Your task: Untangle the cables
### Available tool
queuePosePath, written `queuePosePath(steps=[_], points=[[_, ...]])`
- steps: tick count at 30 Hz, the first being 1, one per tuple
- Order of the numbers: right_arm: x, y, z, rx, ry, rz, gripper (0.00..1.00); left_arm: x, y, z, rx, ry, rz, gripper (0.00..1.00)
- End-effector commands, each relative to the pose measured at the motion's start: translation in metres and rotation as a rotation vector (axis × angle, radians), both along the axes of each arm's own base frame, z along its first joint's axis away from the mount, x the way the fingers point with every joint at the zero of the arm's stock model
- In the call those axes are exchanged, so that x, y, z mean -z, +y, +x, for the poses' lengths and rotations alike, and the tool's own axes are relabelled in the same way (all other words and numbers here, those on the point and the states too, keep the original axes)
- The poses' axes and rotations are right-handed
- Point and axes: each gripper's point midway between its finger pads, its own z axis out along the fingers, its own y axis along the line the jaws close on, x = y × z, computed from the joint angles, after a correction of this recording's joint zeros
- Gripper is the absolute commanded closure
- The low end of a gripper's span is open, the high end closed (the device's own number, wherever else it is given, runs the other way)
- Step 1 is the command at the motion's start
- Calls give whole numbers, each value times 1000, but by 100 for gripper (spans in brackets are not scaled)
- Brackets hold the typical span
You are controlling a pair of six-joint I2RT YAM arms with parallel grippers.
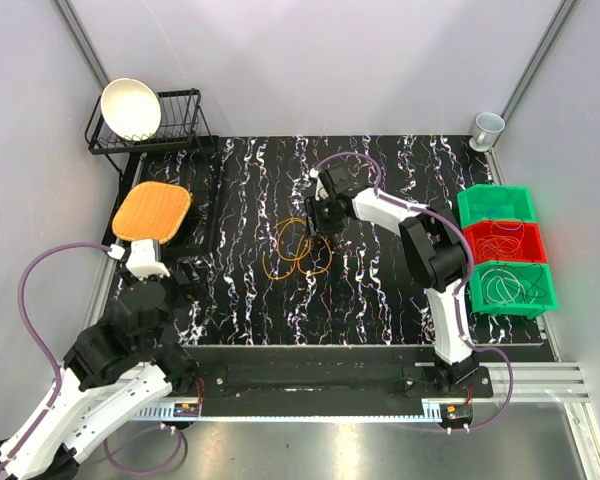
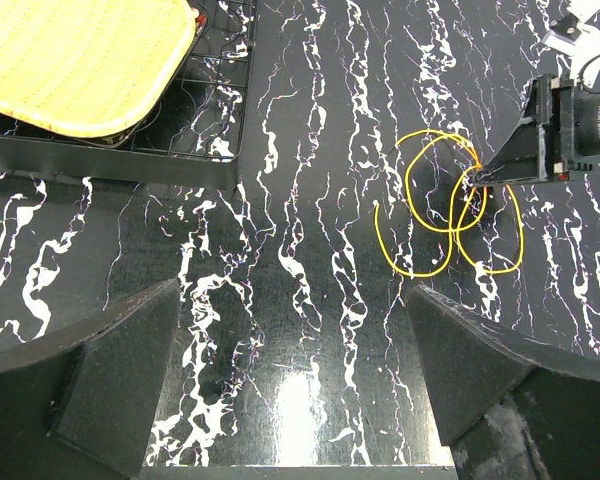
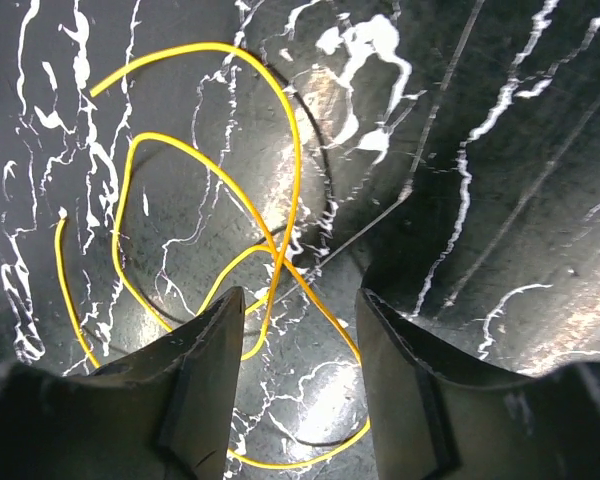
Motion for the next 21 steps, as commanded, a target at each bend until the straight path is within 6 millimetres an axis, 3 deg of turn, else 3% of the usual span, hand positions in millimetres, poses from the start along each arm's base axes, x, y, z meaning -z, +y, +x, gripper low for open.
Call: queuePosePath(steps=[1,10,16,21], points=[[-6,6,9,-7,-87,-68,47,-7,-5,4,13,-26,-15,1],[-6,4,14,15,-140,-133,55,-8,-5,4,13,-29,-19,1],[-5,-1,16,34,-154,-170,71,-7,-5,5,13,-23,-13,1],[-14,-8,21,67,-181,-190,91,-7,-5,5,12,-25,-15,1]])
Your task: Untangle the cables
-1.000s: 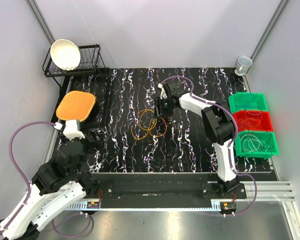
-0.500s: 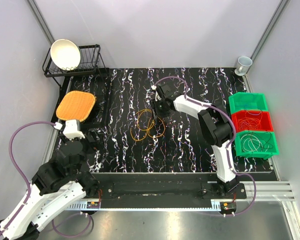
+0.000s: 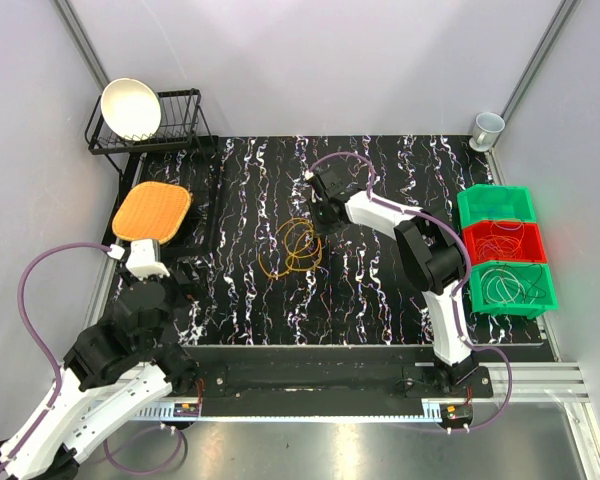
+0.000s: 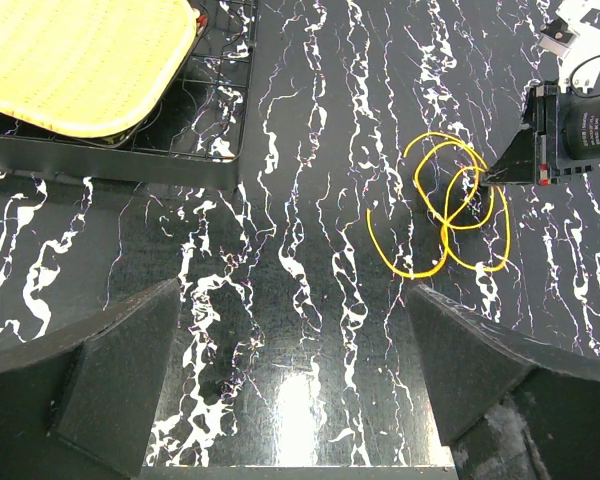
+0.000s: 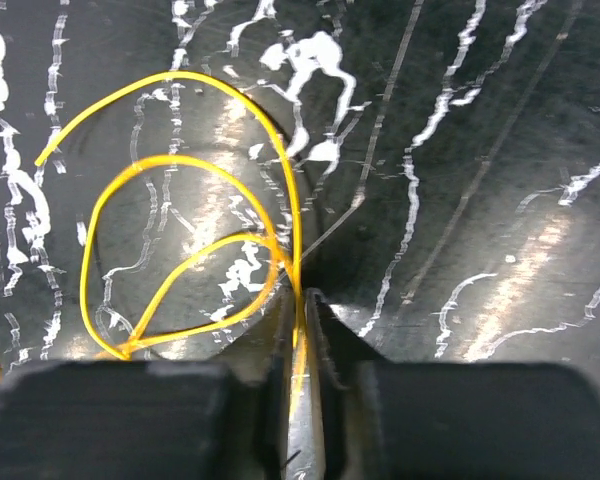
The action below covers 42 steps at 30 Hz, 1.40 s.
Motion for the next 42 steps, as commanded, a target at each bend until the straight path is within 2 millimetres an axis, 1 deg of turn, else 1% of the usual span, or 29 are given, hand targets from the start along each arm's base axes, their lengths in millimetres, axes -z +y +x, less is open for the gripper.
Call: queuePosePath(steps=[1,3,4,10,15,16,18,19,20,21,22,23,24,25,26,27,28,29,30,31,32,33,34,35,37,39,40,41,42], points=[[-20,-2,13,32,-77,-30,93,-7,-5,4,13,-25,-15,1],[-22,-3,14,36,-83,-33,99,-7,-5,4,14,-25,-14,1],[-22,-2,13,34,-83,-33,100,-7,-5,4,14,-24,-13,1],[-26,0,13,31,-83,-17,100,-7,-4,4,9,-26,-15,1],[-38,-3,15,43,-119,-9,100,-8,-5,4,10,-27,-18,1],[-37,-5,13,47,-121,-10,100,-8,-4,4,10,-28,-18,1],[-55,-2,15,46,-166,27,100,-7,-5,4,12,-26,-16,1],[-53,-4,10,44,-165,32,100,-8,-5,4,14,-27,-16,1],[-69,-3,11,43,-199,63,100,-8,-5,4,16,-27,-16,1],[-80,1,13,37,-233,100,100,-8,-5,4,15,-27,-17,1],[-78,-1,6,27,-233,108,100,-8,-5,4,14,-28,-18,1],[-97,-1,6,30,-274,142,100,-7,-5,4,17,-26,-18,1],[-109,5,6,9,-310,191,100,-8,-5,4,15,-31,-22,1],[-107,3,-1,2,-312,197,100,-8,-5,4,15,-30,-21,1],[-125,2,-3,1,-355,229,100,-8,-5,4,18,-28,-20,1],[-135,3,-1,-2,-391,255,100,-8,-5,4,17,-31,-21,1],[-133,1,-7,-6,-394,260,100,-8,-5,4,16,-32,-23,1],[-149,0,-9,-7,-429,286,100,-9,-5,3,18,-33,-24,1],[-157,0,-8,-10,-458,310,100,-9,-5,3,18,-33,-23,1],[-158,0,-11,-17,-472,324,100,-8,-5,3,20,-32,-23,1],[-168,1,-15,-27,-491,351,100,-8,-5,3,20,-32,-23,1],[-174,3,-16,-35,-510,371,100,-8,-5,3,18,-32,-23,1],[-172,2,-19,-39,-507,378,100,-8,-5,3,19,-31,-24,1],[-178,3,-20,-47,-521,396,100,-8,-5,3,18,-31,-22,1],[-179,4,-23,-59,-526,404,100,-8,-6,3,21,-29,-22,1],[-188,3,-25,-63,-551,424,100,-8,-6,4,21,-29,-22,1],[-186,2,-28,-64,-552,423,100,-8,-6,4,23,-28,-21,1],[-193,1,-28,-63,-572,436,100,-8,-6,4,21,-27,-20,1],[-192,0,-30,-64,-576,439,100,-8,-7,4,24,-28,-22,1]])
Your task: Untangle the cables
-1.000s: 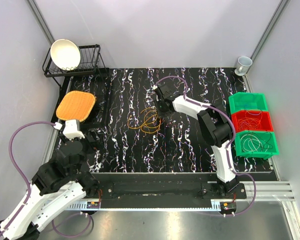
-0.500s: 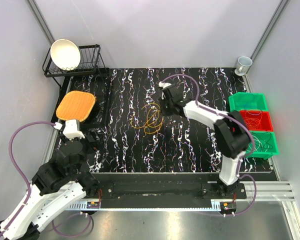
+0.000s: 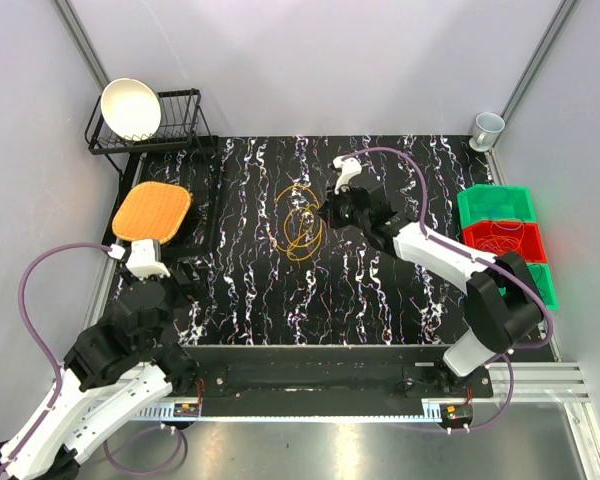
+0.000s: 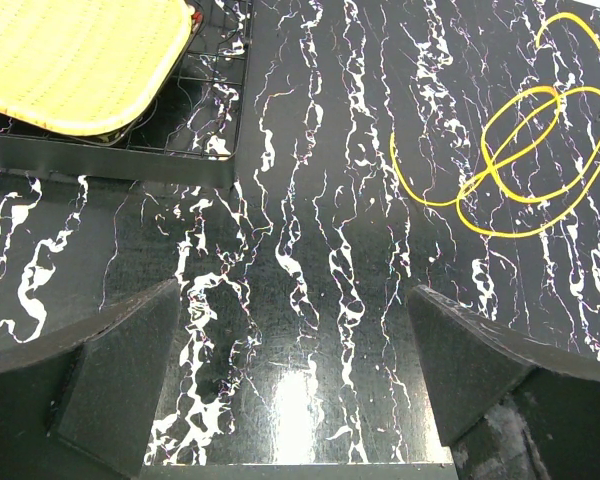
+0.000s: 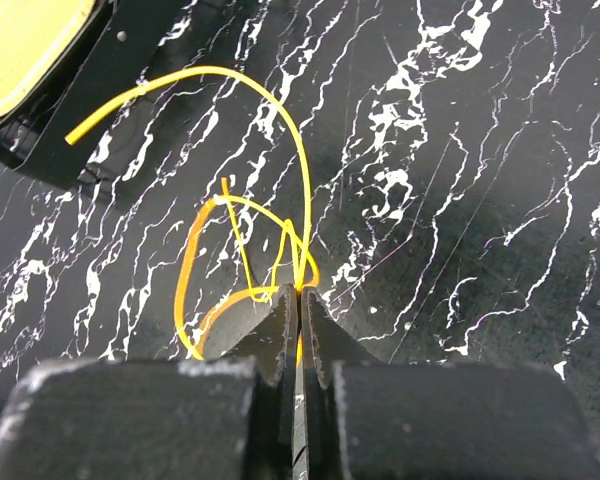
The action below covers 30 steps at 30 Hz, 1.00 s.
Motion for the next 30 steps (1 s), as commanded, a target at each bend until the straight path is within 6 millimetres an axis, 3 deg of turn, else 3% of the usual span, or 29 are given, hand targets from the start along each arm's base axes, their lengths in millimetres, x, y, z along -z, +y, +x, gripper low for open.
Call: queuePosePath(steps=[1,6,9,14,24,30], points=[[-43,6,-6,-33,-124,91,100,-9,-5,4,13,-32,-16,1],[-52,3,-6,-17,-144,99,100,-9,-5,4,16,-32,-17,1],[-68,-2,-5,6,-175,113,100,-9,-6,4,18,-34,-19,1],[-106,-14,-10,47,-245,154,100,-9,-6,4,22,-36,-22,1],[-206,-46,-13,177,-428,220,100,-11,-6,2,32,-50,-35,1],[-231,-57,-11,231,-481,232,100,-14,-5,-1,34,-65,-51,1]])
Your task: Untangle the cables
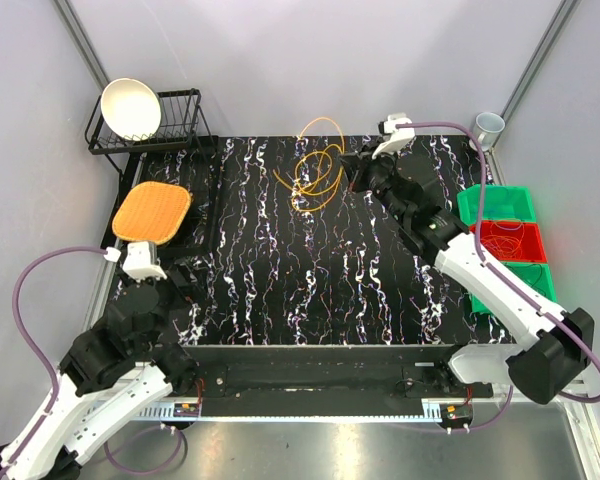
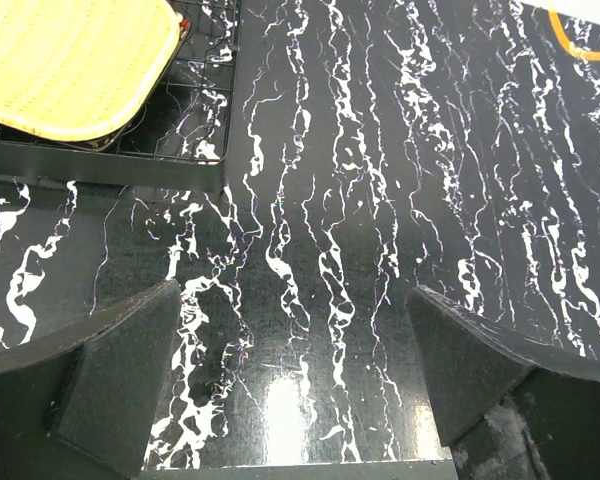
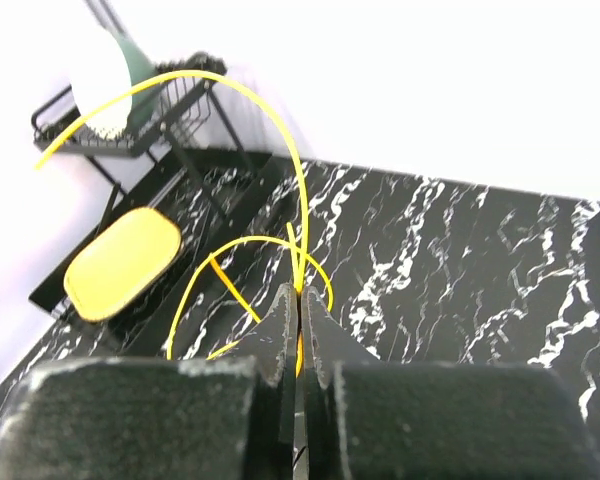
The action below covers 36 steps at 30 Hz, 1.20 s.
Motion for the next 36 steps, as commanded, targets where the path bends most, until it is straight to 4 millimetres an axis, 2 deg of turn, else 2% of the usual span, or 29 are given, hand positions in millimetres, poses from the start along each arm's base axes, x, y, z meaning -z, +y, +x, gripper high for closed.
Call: queuePosePath(steps=[1,6,7,9,11,13,14,15,18,21,23,29,30,35,36], points=[[-41,-12,0,61,-85,27,100,-10,-3,2,15,-50,-34,1],[-33,-3,9,51,-57,31,100,-12,-3,1,18,-58,-43,1],[-37,3,8,23,-70,53,100,-12,-3,1,19,-58,-42,1],[-26,13,9,-11,-61,66,100,-12,-4,1,24,-58,-44,1],[-28,24,5,-72,-73,89,100,-12,-5,1,26,-57,-46,1],[-13,33,9,-99,-13,58,100,-12,-5,0,28,-58,-46,1],[-19,33,12,-96,-16,58,100,-13,-5,0,30,-61,-49,1],[-13,39,13,-123,-2,40,100,-13,-4,0,28,-65,-54,1],[-12,37,14,-106,11,43,100,-14,-3,-2,29,-73,-61,1],[-18,10,27,70,5,74,100,-15,-2,-3,28,-79,-66,1],[-22,0,33,129,-3,69,100,-15,-2,-3,27,-80,-68,1],[-17,-42,51,378,5,-19,100,-14,-4,-2,35,-73,-62,1],[-18,-56,53,452,-4,-40,100,-15,-4,-2,36,-73,-60,1],[-27,-96,58,641,-27,-91,100,-15,-5,-1,36,-72,-59,1],[-27,-112,60,705,-29,-112,100,-14,-5,-1,34,-71,-60,1]])
